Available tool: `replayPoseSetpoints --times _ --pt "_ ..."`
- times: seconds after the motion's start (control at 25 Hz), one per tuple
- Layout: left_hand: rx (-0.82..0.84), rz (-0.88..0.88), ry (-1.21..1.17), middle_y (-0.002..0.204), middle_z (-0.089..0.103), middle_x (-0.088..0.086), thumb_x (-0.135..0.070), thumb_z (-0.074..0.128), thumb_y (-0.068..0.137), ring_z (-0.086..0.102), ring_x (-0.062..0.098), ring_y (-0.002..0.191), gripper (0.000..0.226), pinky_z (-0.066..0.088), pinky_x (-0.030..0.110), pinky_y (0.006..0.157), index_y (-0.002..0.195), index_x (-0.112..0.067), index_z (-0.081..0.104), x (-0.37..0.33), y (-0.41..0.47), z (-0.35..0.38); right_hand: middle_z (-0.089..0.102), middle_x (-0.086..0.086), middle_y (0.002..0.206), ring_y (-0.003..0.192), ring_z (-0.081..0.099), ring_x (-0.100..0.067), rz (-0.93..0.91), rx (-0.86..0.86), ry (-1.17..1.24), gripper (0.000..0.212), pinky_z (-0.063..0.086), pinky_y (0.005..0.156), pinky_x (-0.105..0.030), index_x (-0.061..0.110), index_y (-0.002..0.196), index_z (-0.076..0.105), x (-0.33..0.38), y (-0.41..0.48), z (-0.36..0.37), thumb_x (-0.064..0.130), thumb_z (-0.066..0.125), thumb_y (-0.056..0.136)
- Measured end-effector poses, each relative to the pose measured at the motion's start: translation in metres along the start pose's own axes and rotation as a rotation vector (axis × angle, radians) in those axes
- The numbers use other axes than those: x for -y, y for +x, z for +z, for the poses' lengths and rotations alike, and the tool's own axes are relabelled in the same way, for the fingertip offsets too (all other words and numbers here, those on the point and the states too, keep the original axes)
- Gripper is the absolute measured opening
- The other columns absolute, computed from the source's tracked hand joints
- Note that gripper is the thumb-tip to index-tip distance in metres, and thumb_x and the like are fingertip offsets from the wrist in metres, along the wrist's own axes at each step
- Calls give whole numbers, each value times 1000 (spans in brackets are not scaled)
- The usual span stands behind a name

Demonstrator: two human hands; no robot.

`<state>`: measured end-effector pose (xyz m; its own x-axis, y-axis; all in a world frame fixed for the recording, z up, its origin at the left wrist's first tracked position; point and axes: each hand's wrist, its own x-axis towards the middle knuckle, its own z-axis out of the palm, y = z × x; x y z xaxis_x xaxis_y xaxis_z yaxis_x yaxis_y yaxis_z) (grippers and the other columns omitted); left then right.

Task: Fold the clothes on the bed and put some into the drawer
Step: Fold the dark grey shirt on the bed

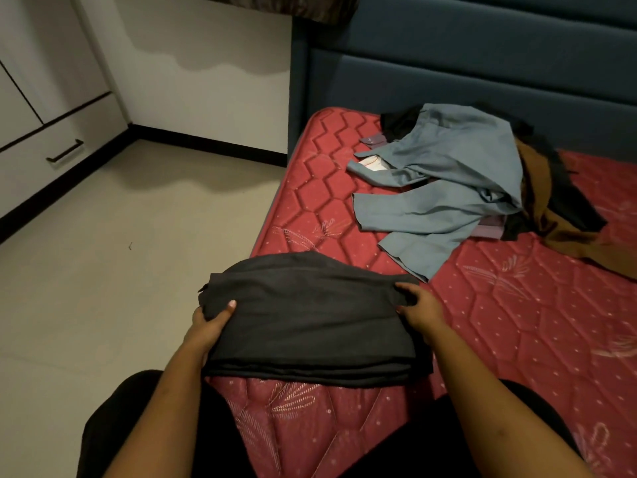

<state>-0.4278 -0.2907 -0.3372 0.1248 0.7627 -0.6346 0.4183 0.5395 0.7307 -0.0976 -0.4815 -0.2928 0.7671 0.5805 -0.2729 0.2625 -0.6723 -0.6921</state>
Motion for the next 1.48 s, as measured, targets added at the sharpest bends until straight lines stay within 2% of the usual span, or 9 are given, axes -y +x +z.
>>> replayPoseSetpoints --times 0.12,0.32,0.44,0.6,0.88,1.08,1.2,1.32,1.48 --pt "-134 100 420 146 41 13 -87 56 51 43 40 128 116 34 54 108 146 -27 29 -7 -6 8 61 -9 130 120 56 -26 -102 -102 -168 43 40 100 -26 17 122 67 8 16 -36 0 68 83" --pt "-236 350 704 155 14 12 -65 65 75 18 36 139 89 18 51 113 148 -33 25 -24 -52 50 63 -11 126 113 60 -32 -234 -213 -415 44 47 95 -36 25 122 66 -14 24 -96 3 61 84" --pt "-246 548 940 141 33 6 -64 64 75 34 29 127 79 36 41 102 142 -32 37 -23 -77 85 57 -14 133 113 58 -37 -47 -224 -620 53 49 92 -43 34 131 58 -52 23 -141 6 53 86" --pt "-132 561 1026 136 43 6 -64 62 78 42 28 125 82 39 39 98 141 -22 34 -26 -92 125 17 -6 157 131 34 -45 258 -92 -654 53 33 109 -52 40 146 29 -88 17 -168 34 46 96" --pt "-117 331 740 143 29 14 -52 77 72 29 35 131 88 31 40 108 136 -7 37 -36 -98 152 22 -2 155 139 25 -32 -221 122 -548 54 25 113 -44 37 140 43 -39 -2 -74 30 61 90" --pt "103 199 493 133 55 12 -39 85 65 53 32 120 82 44 39 101 131 -8 48 -51 -81 161 40 -3 140 129 40 -21 -509 232 -371 43 23 107 -22 27 132 56 -10 -35 -21 20 63 90" --pt "205 118 483 130 58 8 -55 76 63 55 30 117 77 44 40 103 123 -10 60 -56 -70 173 63 -6 112 93 59 -1 -466 264 -115 25 39 83 -6 16 111 68 -5 -48 -27 7 66 87" --pt "328 132 339 126 61 9 -43 72 77 58 30 114 61 47 37 98 124 -7 59 -77 -91 178 69 -2 79 58 59 -1 -196 638 314 14 43 57 -12 12 93 69 4 -64 -39 4 57 93" --pt "561 68 39 102 71 7 -22 64 90 67 28 95 21 54 34 81 106 -8 65 -135 -139 180 69 -6 97 74 61 -3 -175 1072 -13 28 47 69 -18 1 123 59 8 -91 -17 7 51 97"
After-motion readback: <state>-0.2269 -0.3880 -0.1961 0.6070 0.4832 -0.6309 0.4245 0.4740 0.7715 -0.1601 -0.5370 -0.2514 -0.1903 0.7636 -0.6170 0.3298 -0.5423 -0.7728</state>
